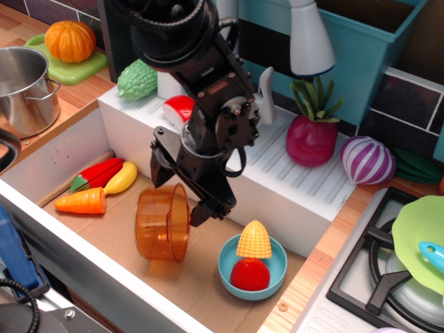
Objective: Flip orange pot upright in sink
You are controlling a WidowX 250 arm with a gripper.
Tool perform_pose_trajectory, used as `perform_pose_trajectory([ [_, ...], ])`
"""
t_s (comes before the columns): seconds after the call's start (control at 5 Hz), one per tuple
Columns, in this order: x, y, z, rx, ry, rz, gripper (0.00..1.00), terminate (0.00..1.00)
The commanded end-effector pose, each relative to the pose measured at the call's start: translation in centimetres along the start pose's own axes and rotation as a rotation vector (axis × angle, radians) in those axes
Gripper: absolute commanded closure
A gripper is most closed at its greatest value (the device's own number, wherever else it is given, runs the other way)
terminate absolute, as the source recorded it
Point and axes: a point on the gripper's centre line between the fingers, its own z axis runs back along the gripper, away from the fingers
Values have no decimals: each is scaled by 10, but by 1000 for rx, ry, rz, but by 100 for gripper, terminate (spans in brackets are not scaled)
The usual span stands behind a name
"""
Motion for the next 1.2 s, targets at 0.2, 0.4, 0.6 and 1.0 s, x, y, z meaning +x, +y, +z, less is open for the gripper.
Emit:
perform_pose_trajectory([
  [0.2, 7, 9, -12, 13, -20, -7, 0, 0],
  [0.4, 1, 15, -16, 14, -20, -16, 0, 0],
  [0.6, -8, 26, -20, 29, -17, -25, 0, 0],
  [1.0, -23, 40, -35, -18, -35, -9, 100, 0],
])
